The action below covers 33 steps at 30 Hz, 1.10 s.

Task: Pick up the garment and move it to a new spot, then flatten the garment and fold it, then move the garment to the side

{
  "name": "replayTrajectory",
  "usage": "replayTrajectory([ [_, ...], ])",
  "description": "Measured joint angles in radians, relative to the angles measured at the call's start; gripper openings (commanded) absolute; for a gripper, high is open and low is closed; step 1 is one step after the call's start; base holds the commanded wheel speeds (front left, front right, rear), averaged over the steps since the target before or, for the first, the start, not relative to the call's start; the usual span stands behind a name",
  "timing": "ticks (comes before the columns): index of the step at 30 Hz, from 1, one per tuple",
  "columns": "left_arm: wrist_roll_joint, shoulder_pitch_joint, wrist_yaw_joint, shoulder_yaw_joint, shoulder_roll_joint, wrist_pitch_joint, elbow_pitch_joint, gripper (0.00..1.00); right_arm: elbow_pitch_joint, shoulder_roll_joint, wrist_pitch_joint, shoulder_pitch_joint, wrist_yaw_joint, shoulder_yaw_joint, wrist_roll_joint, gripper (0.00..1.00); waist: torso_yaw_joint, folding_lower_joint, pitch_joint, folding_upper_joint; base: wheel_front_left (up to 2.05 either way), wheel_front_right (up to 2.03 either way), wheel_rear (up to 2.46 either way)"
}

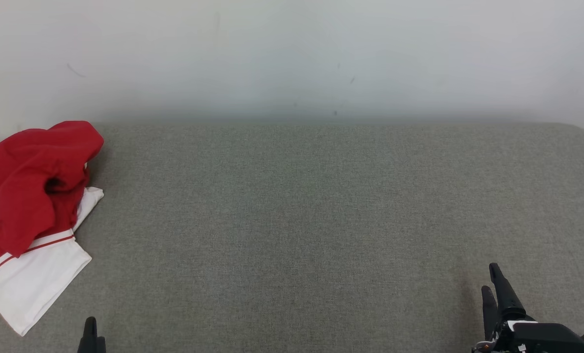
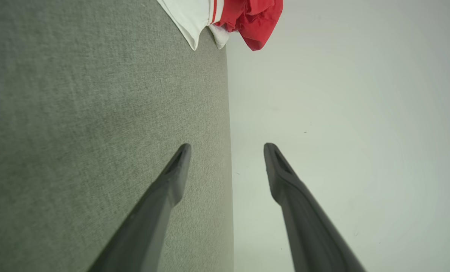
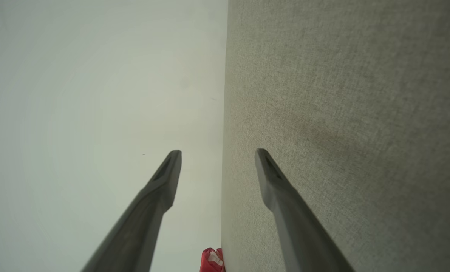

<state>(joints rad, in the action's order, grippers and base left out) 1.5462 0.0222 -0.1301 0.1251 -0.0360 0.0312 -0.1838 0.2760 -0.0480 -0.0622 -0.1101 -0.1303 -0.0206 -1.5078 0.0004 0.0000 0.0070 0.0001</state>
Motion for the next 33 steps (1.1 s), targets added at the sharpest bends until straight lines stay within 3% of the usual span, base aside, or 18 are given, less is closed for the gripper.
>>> replayTrajectory([
  [10,-0.19,0.0,0.02,-0.002,-0.001,-0.042,0.046,1.0,-0.032,0.0,0.045,0.003,0.0,0.023,0.195,1.0,-0.003,0.0,0.0,0.0,0.0,0.0,0.0],
  [33,-0.751,-0.001,0.089,-0.067,-0.009,-0.119,0.137,1.0,-0.114,0.0,0.131,0.021,0.0,0.096,0.683,1.0,-0.013,0.0,-0.004,0.0,0.0,0.0,0.0],
])
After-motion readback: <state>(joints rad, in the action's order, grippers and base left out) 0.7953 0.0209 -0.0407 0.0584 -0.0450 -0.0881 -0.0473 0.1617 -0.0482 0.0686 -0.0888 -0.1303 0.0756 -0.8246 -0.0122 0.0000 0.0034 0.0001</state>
